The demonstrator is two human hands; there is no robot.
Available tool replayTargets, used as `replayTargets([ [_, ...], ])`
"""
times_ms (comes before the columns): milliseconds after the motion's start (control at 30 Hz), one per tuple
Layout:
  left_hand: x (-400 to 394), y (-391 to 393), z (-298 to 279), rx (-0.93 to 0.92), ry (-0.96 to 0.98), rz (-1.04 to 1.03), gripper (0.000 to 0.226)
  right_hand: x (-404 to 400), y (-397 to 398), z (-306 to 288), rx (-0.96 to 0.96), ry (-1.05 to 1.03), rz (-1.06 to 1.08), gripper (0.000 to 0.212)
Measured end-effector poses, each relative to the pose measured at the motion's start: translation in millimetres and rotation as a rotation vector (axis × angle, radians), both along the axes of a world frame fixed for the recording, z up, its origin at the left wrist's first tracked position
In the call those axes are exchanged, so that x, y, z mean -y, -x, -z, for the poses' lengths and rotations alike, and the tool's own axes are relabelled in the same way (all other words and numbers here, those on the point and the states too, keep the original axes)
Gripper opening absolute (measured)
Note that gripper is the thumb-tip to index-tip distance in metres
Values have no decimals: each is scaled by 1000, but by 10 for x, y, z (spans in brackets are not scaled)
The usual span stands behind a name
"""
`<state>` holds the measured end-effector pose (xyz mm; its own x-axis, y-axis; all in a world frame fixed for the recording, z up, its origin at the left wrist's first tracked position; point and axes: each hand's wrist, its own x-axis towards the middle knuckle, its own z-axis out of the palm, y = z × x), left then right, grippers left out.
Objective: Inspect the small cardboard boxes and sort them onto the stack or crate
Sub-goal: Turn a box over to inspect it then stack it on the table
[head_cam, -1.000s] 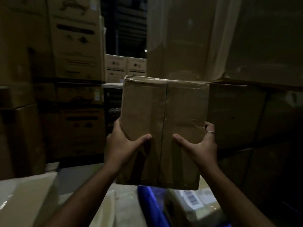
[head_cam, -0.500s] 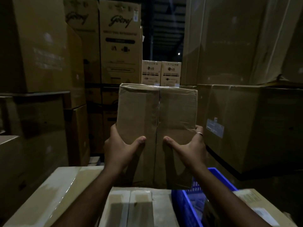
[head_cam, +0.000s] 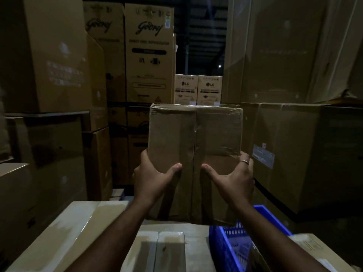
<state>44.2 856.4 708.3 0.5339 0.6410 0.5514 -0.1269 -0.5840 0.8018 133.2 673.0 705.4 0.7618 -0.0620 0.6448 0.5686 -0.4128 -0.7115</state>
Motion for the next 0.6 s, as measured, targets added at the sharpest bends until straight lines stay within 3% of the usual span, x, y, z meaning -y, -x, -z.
replayTargets([
  [33, -35, -1, -17, 1, 16, 12, 96, 42, -26, -19, -4, -16, -40, 97],
  [133, -233, 57, -103, 41, 96, 68, 107, 193, -107, -65, 5, -195, -390, 43],
  [167, -312, 88, -138, 64, 113, 92, 109, 232, -135, -65, 1, -236, -501, 34],
  [300, -497, 172, -269, 131, 114, 194, 106, 330, -162, -22, 17, -238, -636, 50],
  [333, -512, 166, -283, 152, 103, 209, 104, 358, -149, -46, 5, -192, -603, 64],
  [433, -495, 128, -322, 229, 38, 227, 101, 439, -263, -111, -263, -198, -649, 139],
  [467, -479, 88, -324, 242, 4, 223, 94, 451, -276, -138, -341, -220, -712, 144],
  [533, -416, -2, -319, 181, -86, 209, 70, 417, -226, -168, -364, -225, -744, 123],
  [567, -369, -61, -308, 103, -121, 207, 69, 372, -199, -159, -360, -235, -723, 123],
  [600, -297, -99, -304, 27, -160, 222, 82, 311, -183, -131, -349, -269, -686, 126],
])
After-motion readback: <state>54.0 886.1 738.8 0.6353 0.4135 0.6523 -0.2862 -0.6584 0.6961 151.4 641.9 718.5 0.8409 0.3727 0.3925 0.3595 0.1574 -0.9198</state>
